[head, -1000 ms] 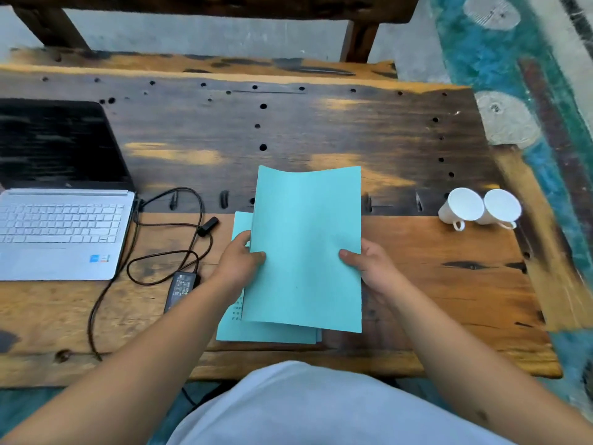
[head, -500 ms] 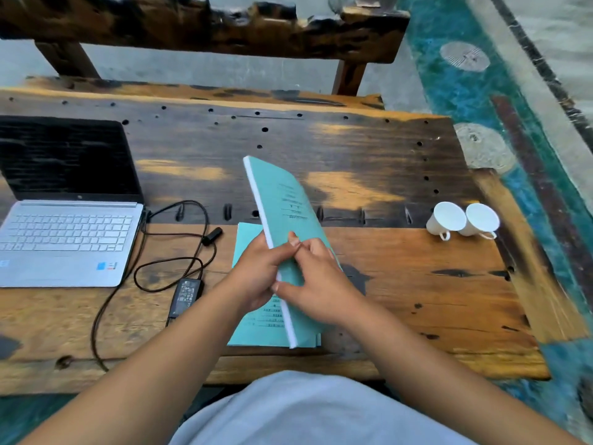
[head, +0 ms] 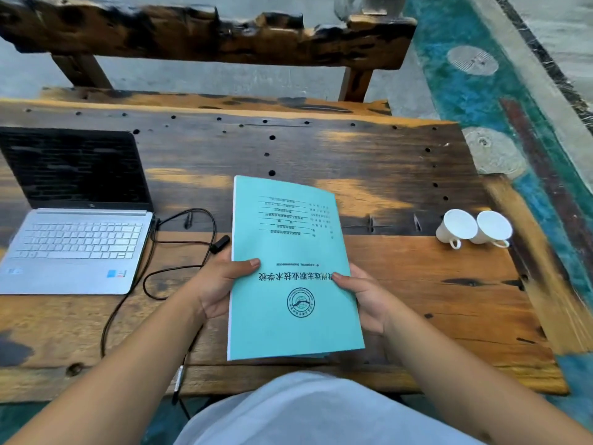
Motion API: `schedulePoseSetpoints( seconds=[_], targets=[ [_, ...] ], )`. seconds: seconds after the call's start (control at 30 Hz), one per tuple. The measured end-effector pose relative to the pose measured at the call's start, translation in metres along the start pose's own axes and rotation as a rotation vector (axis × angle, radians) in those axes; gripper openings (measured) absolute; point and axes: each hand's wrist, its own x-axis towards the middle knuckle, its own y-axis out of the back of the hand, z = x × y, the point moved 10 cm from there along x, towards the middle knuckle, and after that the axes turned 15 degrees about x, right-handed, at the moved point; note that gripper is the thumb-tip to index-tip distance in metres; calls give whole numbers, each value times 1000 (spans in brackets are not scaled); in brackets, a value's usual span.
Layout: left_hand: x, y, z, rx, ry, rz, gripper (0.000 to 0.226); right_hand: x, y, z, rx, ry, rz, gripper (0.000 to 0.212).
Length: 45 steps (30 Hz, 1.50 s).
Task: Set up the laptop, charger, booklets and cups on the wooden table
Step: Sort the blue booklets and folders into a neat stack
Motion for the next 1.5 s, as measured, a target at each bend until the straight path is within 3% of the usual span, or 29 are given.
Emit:
schedulePoseSetpoints(
  seconds=[0.1,0.23,0.37,0.47,0.53,0.57,0.63,0.73,0.8,0.87,0.93,1.07,1.2,1.27,1.33,1.4,1.5],
  targets=[
    [4,11,-4,79,0,112,49,-1,1,-3,17,70,-11,37],
    [8,16,-15,167,54,203,47,-4,3,-11,-120,168,122,34],
    [6,24,-10,289,64,310,34,-9,2,-20,-173,201,146,32],
    [-3,39,45,966,-58,639,30,-12,-2,-33,-176,232,135,34],
    [-9,7,99,1361,-369,739,44,-13,-5,-42,-220,247,134,38],
    [-8,-25,120,1470,-557,645,47,-13,-7,-46,-257,255,134,39],
    [2,-97,136,1710,-807,276,49,-13,-12,-52,-354,255,123,39],
    [19,-168,119,2267,-969,-124,58,-15,-27,-51,-464,246,71,38],
    [37,-178,102,2616,-840,-258,66,-19,-38,-48,-493,228,12,40],
    [56,-167,93,2743,-499,-330,60,-23,-45,-41,-481,187,-25,44],
    [66,-151,90,2658,-231,-360,47,-27,-46,-37,-488,142,-44,50],
    [69,-121,88,2348,-221,-450,25,-36,-35,-38,-498,-31,-83,41],
    [63,-47,124,1915,-269,-183,20,-51,7,-59,-102,-81,-32,89],
    [56,-5,126,1597,-196,-74,11,-49,22,-59,-56,-48,12,93],
    [49,21,104,1200,-119,-74,2,-39,22,-52,-16,3,29,87],
    [41,37,72,831,-56,-47,12,-27,11,-39,99,44,6,86],
    [32,55,24,503,22,95,19,-13,-11,-20,273,70,-34,97]
  ],
)
